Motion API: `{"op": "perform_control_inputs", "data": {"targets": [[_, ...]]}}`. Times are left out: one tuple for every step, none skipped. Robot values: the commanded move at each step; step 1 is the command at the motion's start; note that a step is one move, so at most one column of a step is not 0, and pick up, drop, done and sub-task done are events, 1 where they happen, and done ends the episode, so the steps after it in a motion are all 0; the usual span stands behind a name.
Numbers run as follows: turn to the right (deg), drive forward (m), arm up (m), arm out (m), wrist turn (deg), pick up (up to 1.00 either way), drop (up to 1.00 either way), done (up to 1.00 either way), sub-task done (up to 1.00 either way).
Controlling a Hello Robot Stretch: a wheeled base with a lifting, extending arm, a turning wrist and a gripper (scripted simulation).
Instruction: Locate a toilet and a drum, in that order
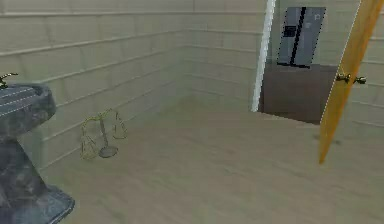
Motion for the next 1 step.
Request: {"op": "perform_control_inputs", "data": {"targets": [[-45.0,0.00,0.00,0.00,0.0,0.00,0.00,0.00,0.00]]}}
